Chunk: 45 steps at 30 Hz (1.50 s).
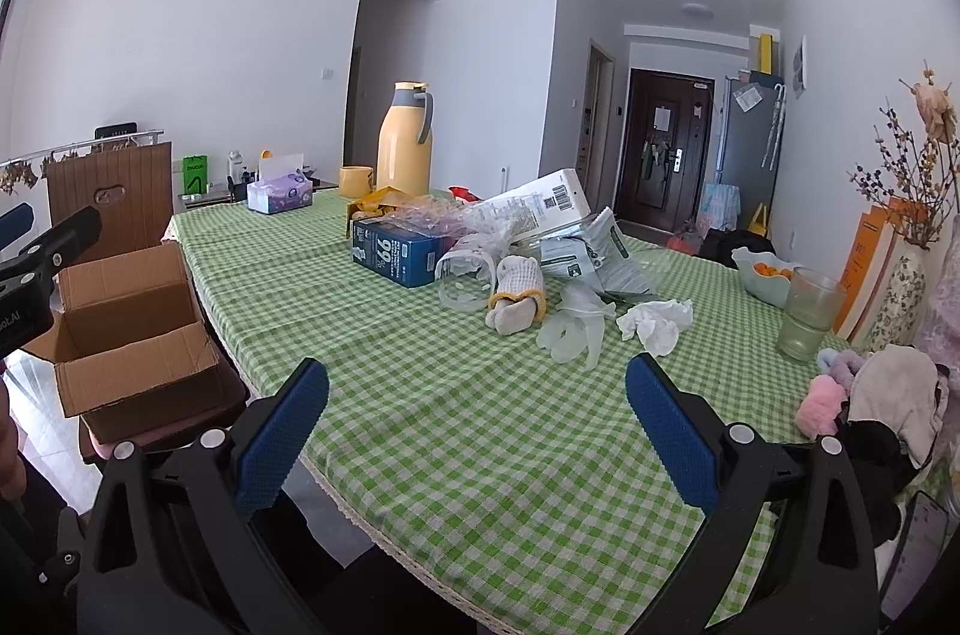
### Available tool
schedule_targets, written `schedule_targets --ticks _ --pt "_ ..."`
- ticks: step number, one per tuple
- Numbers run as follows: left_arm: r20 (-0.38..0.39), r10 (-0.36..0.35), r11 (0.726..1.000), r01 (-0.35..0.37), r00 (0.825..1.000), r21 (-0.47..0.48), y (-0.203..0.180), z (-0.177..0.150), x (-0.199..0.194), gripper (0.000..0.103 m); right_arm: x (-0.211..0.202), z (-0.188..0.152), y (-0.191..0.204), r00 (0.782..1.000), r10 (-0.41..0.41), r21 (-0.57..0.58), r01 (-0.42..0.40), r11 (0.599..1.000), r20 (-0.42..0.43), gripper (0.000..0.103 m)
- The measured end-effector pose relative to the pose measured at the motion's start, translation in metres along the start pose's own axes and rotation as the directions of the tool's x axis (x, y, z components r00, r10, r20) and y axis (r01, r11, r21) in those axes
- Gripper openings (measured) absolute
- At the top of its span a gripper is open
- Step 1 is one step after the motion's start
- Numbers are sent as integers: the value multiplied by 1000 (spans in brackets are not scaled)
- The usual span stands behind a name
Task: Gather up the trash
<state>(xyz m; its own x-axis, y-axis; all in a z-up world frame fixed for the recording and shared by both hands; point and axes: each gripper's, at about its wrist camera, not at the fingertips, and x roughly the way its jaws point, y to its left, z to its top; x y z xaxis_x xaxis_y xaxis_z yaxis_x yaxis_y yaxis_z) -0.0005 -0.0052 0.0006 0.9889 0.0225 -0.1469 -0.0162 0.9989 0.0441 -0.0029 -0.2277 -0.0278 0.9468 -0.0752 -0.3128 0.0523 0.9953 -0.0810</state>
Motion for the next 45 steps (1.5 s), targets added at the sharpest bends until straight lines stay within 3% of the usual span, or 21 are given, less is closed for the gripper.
schedule_targets --ticks 23,34,41,45 --pt "-22 7 1000 -7 1000 6 -1 -3 8 96 7 -1 -2 1000 9 15 -9 1000 -18 96" --pt "-113 -5 1000 8 994 27 -8 -14 50 96 51 -5 -15 994 27 67 -20 998 -111 96" --pt "-183 -101 989 118 978 86 -41 -15 102 96 98 -1 -57 978 60 199 -19 980 -199 96" --pt "-255 -210 961 247 944 122 -79 -13 158 96 126 7 -88 967 34 229 26 973 -253 96"
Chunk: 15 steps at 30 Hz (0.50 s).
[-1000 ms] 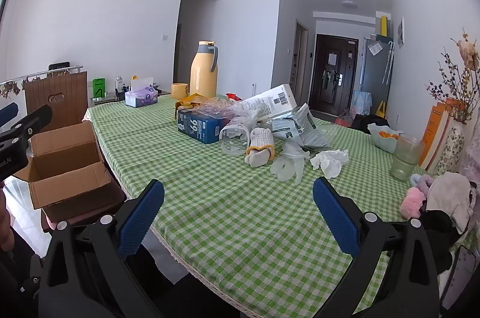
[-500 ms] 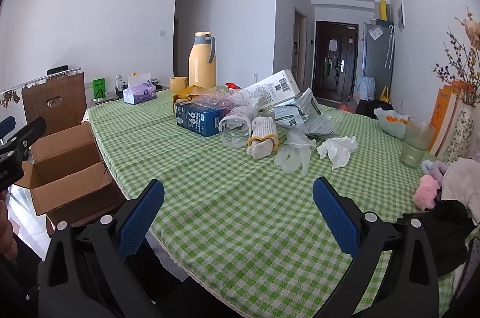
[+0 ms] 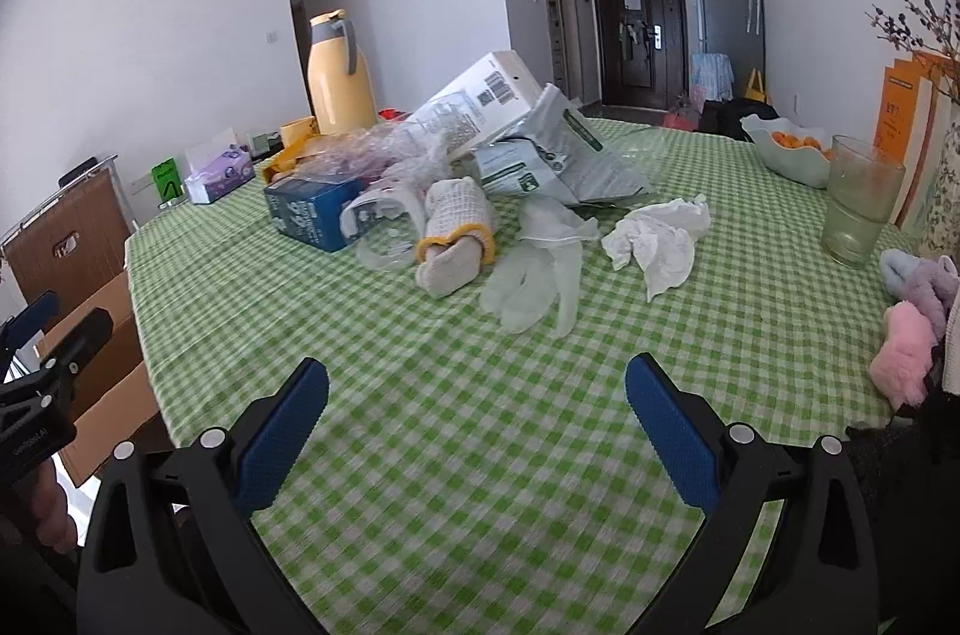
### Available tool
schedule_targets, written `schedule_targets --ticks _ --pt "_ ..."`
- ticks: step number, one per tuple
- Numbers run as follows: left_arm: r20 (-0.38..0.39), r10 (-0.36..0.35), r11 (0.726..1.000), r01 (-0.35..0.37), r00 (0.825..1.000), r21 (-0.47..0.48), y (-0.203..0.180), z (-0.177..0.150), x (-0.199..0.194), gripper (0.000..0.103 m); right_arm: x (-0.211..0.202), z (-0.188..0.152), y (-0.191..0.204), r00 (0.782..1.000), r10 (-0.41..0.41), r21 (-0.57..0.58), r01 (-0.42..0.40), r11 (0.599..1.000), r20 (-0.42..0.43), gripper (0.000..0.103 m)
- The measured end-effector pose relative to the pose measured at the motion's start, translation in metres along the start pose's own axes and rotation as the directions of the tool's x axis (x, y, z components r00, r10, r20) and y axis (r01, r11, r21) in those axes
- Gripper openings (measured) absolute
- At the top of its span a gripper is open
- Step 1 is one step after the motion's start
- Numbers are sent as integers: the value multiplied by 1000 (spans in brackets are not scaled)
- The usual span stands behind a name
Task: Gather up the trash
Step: 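Grasp the clear plastic bottle with the left tool while the right tool grasps the white tissue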
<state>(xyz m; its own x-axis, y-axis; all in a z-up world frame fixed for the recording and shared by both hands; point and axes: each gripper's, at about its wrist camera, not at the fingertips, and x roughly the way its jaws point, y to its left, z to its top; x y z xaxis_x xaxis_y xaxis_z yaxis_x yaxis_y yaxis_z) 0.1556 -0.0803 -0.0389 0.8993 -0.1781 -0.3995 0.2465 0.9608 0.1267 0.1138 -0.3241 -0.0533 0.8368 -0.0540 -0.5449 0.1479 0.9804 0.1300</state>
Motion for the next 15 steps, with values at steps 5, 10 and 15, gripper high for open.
schedule_targets --ticks 5,10,15 --pt "-128 -111 990 121 986 71 -34 28 82 96 22 21 -28 998 -43 30 44 999 -52 96" --pt "-256 -190 976 212 948 59 -58 55 149 90 49 43 -68 990 -73 136 90 987 -120 96" --pt "-344 -239 959 277 908 65 -76 64 198 59 93 63 -96 974 -98 186 137 973 -205 64"
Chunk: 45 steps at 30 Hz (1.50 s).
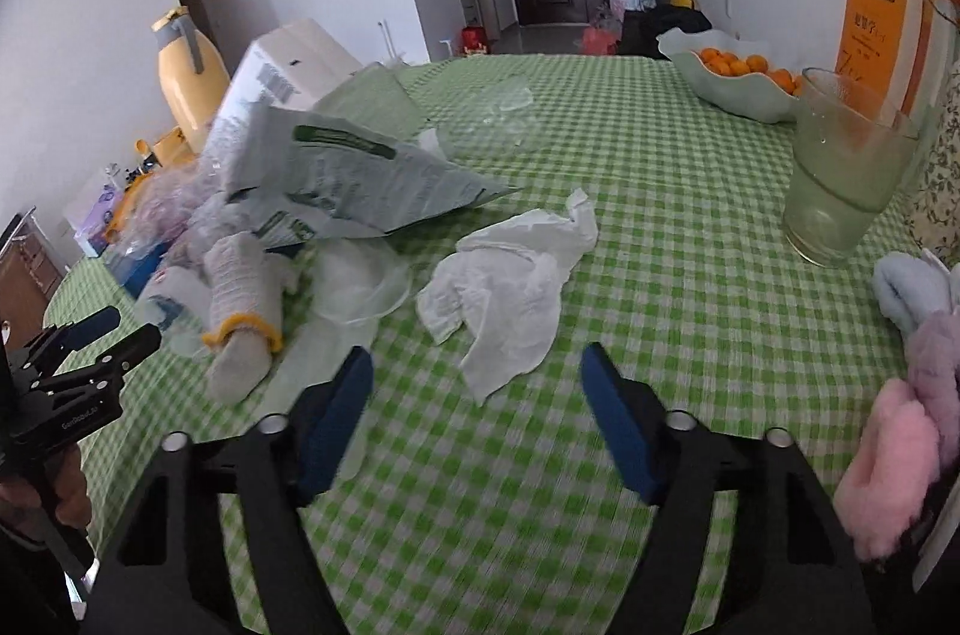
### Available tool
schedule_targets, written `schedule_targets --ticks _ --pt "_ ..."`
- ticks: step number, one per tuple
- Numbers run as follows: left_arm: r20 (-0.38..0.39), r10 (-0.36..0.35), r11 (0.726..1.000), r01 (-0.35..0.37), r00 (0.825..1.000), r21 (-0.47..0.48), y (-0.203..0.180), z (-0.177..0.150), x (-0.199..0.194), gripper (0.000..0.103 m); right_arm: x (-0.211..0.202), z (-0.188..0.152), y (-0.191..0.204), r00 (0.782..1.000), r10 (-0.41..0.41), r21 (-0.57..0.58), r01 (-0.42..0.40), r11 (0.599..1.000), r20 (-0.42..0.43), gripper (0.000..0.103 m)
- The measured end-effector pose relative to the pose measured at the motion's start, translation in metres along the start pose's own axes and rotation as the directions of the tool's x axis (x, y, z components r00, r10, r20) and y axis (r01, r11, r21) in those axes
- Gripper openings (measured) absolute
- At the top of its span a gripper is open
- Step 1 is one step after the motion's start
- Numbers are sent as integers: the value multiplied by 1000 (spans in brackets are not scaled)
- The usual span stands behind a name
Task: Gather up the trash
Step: 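Grasp the clear plastic bottle with the left tool while the right tool grasps the white tissue, then carry bottle and tissue to the cardboard box and open both tools inside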
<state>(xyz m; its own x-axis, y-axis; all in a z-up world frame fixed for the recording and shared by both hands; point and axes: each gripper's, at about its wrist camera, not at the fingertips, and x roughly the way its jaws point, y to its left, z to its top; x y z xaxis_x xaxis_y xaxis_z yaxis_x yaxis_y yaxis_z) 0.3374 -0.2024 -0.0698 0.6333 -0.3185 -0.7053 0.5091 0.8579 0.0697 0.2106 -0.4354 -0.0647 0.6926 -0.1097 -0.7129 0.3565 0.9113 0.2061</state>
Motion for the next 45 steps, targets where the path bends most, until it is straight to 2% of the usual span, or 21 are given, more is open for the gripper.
schedule_targets --ticks 1,2,4,7,9,10,11,12,13,18,26,30,35,38,41,43,45 --pt "-18 -21 1000 21 1000 -4 0 3 7 55 7 5 -1 1000 -3 9 3 1000 -10 64" --pt "-24 -40 999 39 999 -5 -1 5 12 50 14 9 -1 1000 -16 5 16 1000 -21 58" --pt "-38 -69 998 69 997 -3 -3 8 20 30 29 16 0 997 -59 -16 58 998 -45 52" --pt "-41 -53 999 53 998 3 -6 10 28 11 47 19 -1 991 -103 -34 101 994 -80 45" --pt "-43 -36 999 37 998 16 -4 10 26 6 51 17 -1 989 -127 -53 123 991 -76 42" --pt "-39 -24 999 25 999 23 -4 10 26 2 51 17 0 987 -147 -71 142 987 -71 35" --pt "-39 -22 999 23 999 24 -3 10 25 1 51 16 0 987 -144 -79 138 987 -69 18" --pt "-37 -24 1000 25 999 17 -2 10 23 0 50 16 -1 990 -115 -71 110 991 -75 9" --pt "-38 -25 1000 25 999 14 0 12 20 0 46 14 -1 992 -105 -67 100 993 -70 8" --pt "6 -17 1000 16 1000 18 -2 8 -16 0 5 8 8 994 -108 -104 109 989 12 7" --pt "116 4 1000 -2 993 -23 13 -12 -98 0 -72 -10 34 987 -81 -164 104 981 141 7" --pt "156 35 998 -26 987 -60 33 -25 -123 0 -84 -13 51 985 -67 -186 97 978 160 7" --pt "167 92 989 -70 982 -132 80 -41 -143 0 -81 -14 88 988 -24 -235 61 970 155 7" --pt "160 167 971 -135 973 -197 121 -55 -157 0 -69 -12 128 990 28 -291 13 957 138 7" --pt "137 264 938 -220 955 -268 168 -76 -174 0 -48 -10 187 988 118 -375 -71 924 104 7" --pt "105 334 901 -284 937 -328 205 -91 -185 0 -33 -12 230 981 182 -433 -137 891 64 7" --pt "63 417 847 -363 907 -387 241 -110 -201 0 -20 -18 279 967 256 -497 -214 841 17 7"
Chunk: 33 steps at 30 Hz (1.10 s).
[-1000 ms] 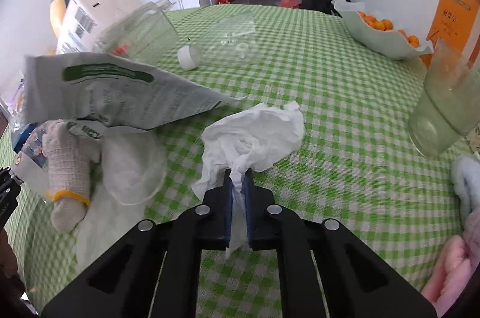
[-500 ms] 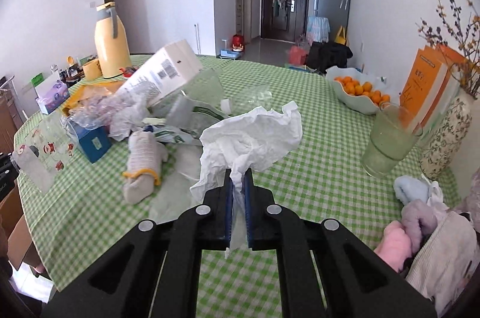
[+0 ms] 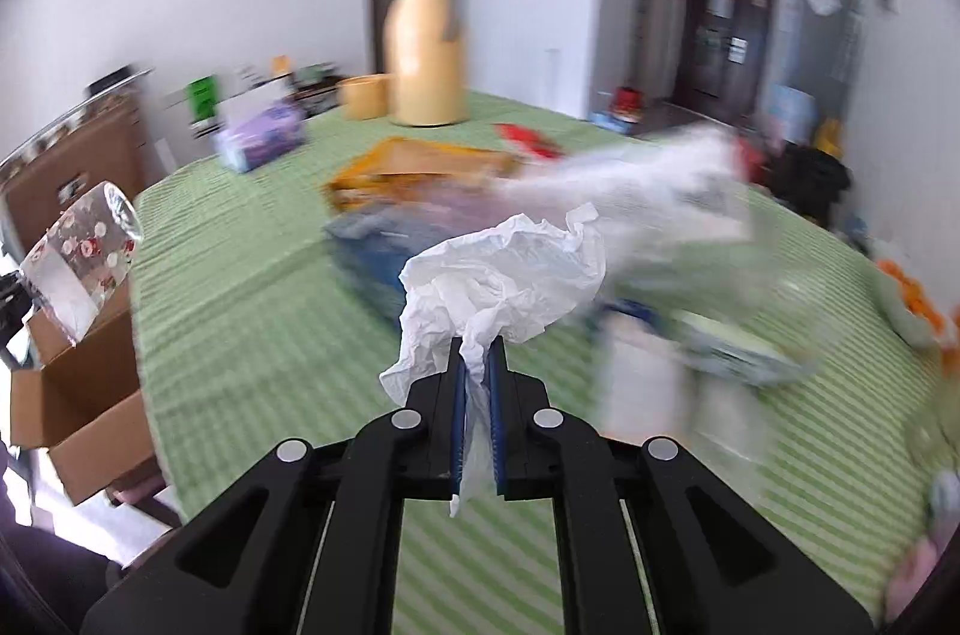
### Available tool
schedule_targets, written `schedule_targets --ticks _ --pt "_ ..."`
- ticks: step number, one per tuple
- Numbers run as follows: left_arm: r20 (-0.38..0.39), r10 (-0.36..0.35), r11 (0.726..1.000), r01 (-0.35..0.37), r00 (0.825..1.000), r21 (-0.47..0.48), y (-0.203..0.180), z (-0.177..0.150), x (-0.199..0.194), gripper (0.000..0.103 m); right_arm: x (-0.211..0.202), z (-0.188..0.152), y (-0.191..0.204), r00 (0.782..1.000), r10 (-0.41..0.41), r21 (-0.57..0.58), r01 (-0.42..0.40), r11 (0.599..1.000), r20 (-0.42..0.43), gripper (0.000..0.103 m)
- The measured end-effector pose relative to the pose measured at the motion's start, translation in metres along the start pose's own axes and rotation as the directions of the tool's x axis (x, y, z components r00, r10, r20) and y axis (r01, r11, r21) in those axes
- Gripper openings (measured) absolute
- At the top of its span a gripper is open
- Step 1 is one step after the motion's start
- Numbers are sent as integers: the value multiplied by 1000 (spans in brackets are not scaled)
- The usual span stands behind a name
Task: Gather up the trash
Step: 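Carry bottle and tissue to the cardboard box and open both tools inside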
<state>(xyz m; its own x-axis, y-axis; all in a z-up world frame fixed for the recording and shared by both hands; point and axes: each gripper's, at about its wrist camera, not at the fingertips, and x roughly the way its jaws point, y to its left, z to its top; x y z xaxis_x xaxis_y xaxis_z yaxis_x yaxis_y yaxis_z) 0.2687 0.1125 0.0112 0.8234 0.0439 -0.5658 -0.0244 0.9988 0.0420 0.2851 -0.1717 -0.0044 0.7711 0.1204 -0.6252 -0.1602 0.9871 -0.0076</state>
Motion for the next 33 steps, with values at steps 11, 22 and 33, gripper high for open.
schedule_targets --ticks 11,22,33 --pt "-202 389 858 -434 899 -276 201 -69 -34 0 83 34 249 858 489 -267 -513 816 -156 7" --pt "-502 188 869 -381 844 -316 250 -132 53 0 161 -23 367 726 494 -344 -673 655 -479 7" --pt "-639 23 831 -370 769 -416 260 -167 101 53 227 -79 430 664 341 -403 -703 586 -665 8"
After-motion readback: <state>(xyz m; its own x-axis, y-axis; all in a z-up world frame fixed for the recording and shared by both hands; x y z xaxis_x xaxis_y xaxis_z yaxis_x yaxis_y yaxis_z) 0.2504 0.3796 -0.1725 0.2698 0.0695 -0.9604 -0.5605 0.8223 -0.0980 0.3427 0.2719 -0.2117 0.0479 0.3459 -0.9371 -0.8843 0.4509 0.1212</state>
